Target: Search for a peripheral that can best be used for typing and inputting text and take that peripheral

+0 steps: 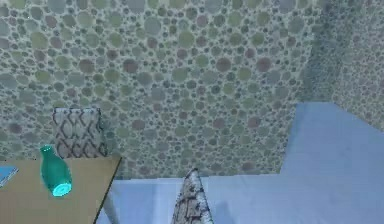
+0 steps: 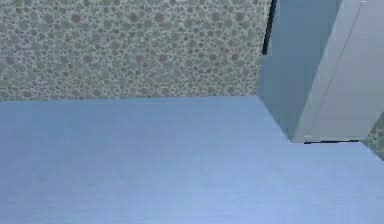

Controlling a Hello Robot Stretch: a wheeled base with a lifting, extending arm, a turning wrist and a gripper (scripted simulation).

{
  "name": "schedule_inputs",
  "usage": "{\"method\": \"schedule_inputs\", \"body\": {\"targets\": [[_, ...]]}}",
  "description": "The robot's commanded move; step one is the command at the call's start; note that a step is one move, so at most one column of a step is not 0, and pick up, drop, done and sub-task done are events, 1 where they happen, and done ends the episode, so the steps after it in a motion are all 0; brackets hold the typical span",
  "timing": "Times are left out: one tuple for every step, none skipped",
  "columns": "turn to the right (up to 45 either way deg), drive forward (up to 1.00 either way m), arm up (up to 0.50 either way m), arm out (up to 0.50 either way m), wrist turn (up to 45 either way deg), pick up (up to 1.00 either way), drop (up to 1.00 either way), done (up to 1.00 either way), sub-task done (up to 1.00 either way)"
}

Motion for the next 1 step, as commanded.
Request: {"method": "schedule_inputs", "body": {"targets": [[45.0,0.00,0.00,0.00,0.0,0.00,0.00,0.00,0.00]]}}
